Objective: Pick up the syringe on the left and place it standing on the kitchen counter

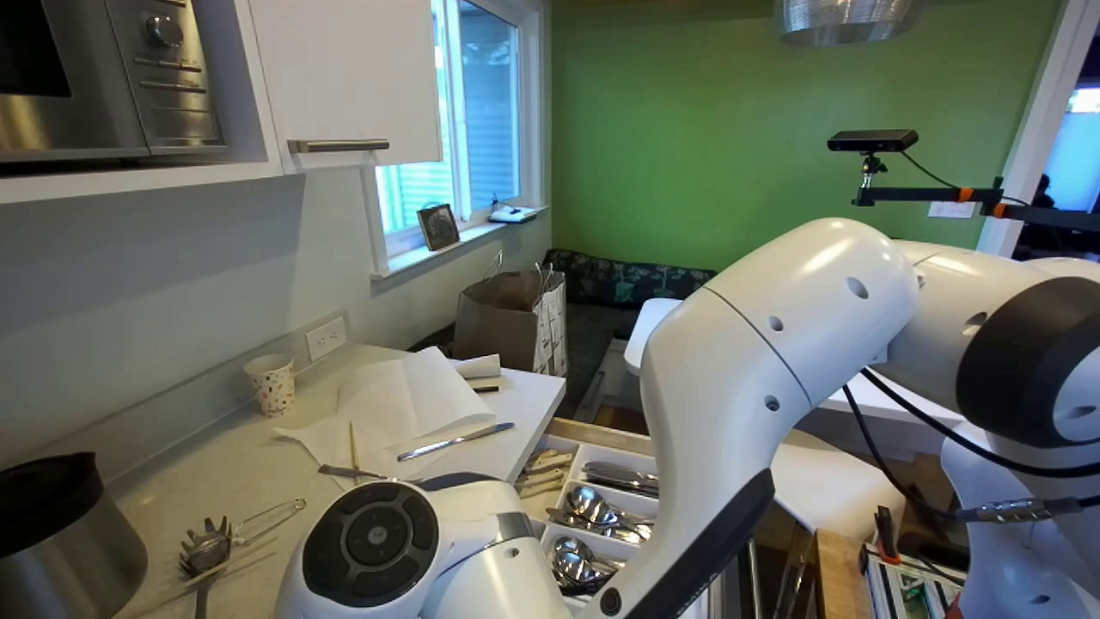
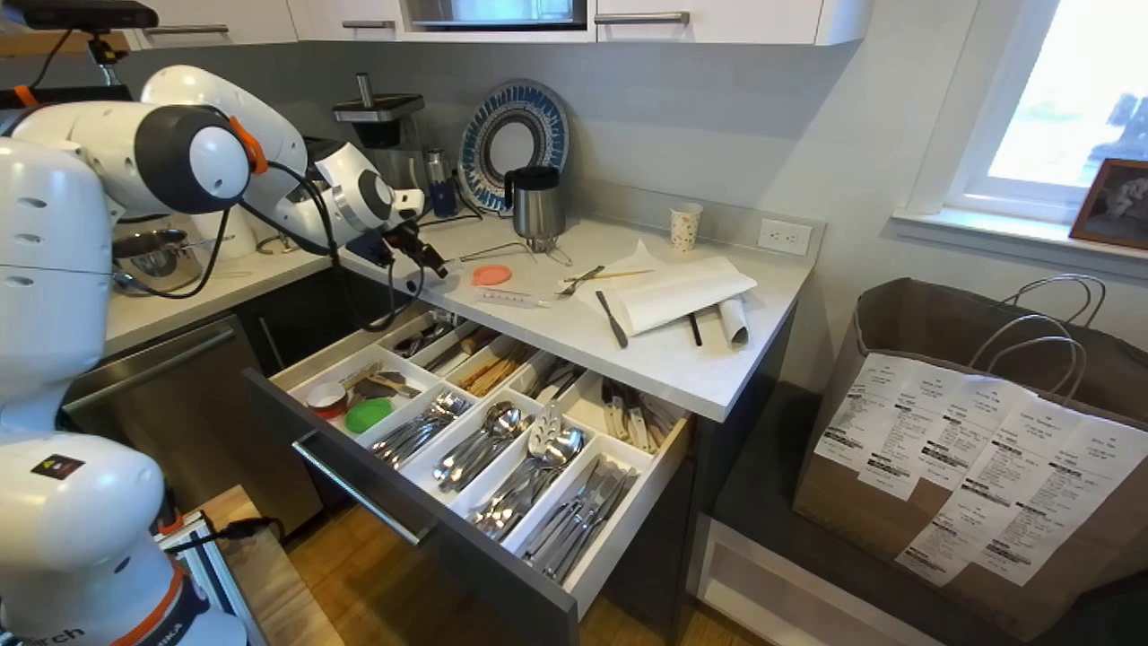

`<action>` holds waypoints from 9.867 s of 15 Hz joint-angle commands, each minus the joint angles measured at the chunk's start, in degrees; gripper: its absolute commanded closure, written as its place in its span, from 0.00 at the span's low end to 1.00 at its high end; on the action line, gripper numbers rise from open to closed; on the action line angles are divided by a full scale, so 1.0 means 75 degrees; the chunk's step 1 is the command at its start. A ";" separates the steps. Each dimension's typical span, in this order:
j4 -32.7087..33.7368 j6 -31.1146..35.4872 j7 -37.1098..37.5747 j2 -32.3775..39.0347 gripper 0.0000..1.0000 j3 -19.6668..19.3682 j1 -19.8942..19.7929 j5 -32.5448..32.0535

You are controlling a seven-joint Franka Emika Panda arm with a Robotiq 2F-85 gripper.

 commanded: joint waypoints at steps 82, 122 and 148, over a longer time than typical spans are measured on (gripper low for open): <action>0.6571 -0.7854 0.1661 0.3899 0.95 0.1230 -0.3515 1.1320; 0.8214 -0.8466 0.2327 0.4146 0.00 0.0730 -0.3552 0.9844; 0.6611 -0.8449 0.0416 0.1101 0.00 -0.1655 -0.1576 0.6083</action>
